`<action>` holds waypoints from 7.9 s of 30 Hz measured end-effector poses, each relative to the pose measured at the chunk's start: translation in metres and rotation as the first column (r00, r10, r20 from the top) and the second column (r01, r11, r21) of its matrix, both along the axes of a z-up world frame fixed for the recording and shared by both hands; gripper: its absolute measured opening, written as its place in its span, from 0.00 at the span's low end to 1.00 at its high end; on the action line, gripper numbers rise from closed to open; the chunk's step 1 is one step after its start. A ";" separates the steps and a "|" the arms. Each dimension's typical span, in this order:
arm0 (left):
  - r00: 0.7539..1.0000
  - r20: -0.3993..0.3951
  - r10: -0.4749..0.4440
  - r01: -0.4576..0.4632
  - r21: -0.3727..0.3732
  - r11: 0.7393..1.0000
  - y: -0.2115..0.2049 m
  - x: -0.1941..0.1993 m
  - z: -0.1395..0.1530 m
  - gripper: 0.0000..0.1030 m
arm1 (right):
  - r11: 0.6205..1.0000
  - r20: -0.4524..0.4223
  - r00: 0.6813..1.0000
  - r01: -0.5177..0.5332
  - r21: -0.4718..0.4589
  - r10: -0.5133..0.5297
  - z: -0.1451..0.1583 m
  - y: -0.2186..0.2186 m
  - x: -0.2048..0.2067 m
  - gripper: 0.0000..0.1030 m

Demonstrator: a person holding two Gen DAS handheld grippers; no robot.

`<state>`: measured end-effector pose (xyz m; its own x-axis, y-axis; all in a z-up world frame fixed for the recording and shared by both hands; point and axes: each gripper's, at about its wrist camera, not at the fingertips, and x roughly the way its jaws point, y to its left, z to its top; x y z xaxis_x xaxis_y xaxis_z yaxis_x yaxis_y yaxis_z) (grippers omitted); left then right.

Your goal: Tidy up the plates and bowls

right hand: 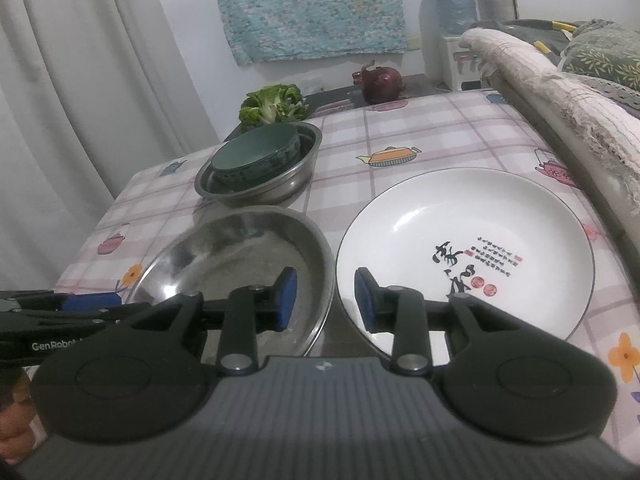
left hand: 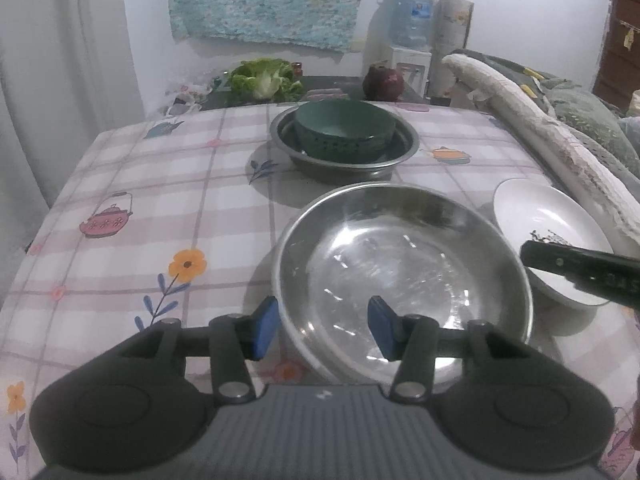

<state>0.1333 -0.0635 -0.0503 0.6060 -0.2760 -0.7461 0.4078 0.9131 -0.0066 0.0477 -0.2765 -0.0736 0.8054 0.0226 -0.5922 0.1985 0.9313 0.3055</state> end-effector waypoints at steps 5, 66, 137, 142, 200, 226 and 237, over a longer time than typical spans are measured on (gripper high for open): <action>0.999 0.001 0.046 -0.046 0.031 0.998 0.001 0.007 -0.008 0.49 | 1.000 0.005 1.000 0.005 -0.008 -0.005 0.004 0.000 -0.005 0.30; 0.964 0.088 -0.251 0.249 0.029 0.968 -0.166 -0.023 0.023 0.68 | 0.952 0.079 0.951 0.293 0.090 -0.300 -0.012 -0.131 -0.101 0.63; 0.961 -0.183 -0.210 0.206 -0.037 0.978 -0.113 -0.101 -0.017 0.33 | 0.988 -0.015 0.992 0.126 0.088 -0.125 -0.042 -0.117 -0.122 0.16; 0.960 -0.172 -0.220 0.220 -0.020 0.975 -0.116 -0.105 -0.022 0.34 | 0.988 -0.019 0.990 0.141 0.067 -0.140 -0.040 -0.113 -0.134 0.17; 0.986 -0.046 -0.159 0.159 -0.016 0.987 -0.096 -0.100 -0.030 0.41 | 0.998 -0.007 0.999 0.053 -0.029 -0.053 -0.045 -0.068 -0.120 0.23; 0.982 -0.041 -0.182 0.181 -0.029 0.983 -0.102 -0.105 -0.022 0.41 | 0.996 0.001 0.997 0.081 -0.046 -0.081 -0.039 -0.075 -0.128 0.23; 0.977 -0.057 -0.205 0.203 -0.039 0.978 -0.105 -0.099 -0.030 0.41 | 0.996 0.005 0.996 0.093 -0.011 -0.093 -0.047 -0.083 -0.127 0.22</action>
<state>0.0345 -0.1687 -0.0808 0.4884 -0.4142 -0.7681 0.5831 0.8097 -0.0659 -0.0789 -0.3594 -0.1201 0.8067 -0.0588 -0.5880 0.2826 0.9123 0.2964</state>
